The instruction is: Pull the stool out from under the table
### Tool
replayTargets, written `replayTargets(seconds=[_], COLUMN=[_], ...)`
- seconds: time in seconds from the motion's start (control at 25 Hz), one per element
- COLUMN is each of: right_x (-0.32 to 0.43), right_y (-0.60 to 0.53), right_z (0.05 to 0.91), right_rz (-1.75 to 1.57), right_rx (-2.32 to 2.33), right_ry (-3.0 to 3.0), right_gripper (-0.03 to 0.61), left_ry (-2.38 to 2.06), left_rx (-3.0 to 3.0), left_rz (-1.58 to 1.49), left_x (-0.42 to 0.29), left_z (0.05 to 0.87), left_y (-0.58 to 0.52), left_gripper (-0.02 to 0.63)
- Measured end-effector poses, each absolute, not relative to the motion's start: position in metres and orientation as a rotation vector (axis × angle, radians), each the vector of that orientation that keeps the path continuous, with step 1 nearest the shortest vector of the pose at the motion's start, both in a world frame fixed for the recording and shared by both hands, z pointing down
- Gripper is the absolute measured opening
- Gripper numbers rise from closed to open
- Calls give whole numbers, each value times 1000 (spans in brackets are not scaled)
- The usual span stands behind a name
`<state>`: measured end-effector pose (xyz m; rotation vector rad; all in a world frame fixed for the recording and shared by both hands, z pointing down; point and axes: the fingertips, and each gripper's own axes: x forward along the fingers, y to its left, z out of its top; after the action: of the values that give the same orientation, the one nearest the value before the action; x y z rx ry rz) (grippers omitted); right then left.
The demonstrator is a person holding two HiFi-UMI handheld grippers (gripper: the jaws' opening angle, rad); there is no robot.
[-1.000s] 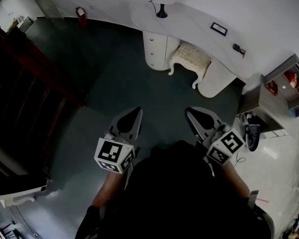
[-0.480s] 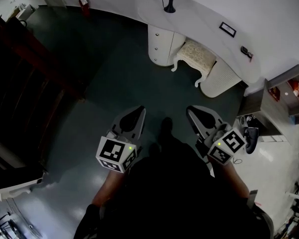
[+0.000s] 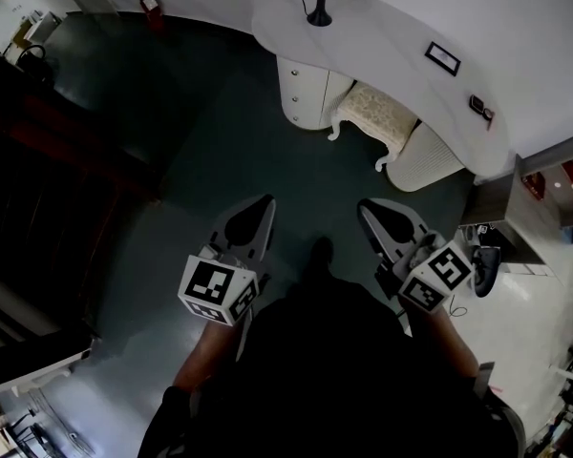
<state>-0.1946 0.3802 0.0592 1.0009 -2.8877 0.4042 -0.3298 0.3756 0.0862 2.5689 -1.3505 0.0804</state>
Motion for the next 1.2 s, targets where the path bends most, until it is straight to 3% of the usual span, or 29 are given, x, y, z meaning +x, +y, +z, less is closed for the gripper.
replayTargets(seconds=[0.68, 1.2], right_x=[-115, -135], right_y=[235, 111], right_z=[63, 54], right_rz=[446, 517], right_rx=[1246, 1672], right_ry=[-2841, -2725], right_gripper=[18, 18], left_ry=[-1165, -801], left_rx=[2673, 2877], left_rz=[186, 200], left_x=[-256, -267], left_z=[76, 82], left_y=[207, 50], left_gripper=[14, 14])
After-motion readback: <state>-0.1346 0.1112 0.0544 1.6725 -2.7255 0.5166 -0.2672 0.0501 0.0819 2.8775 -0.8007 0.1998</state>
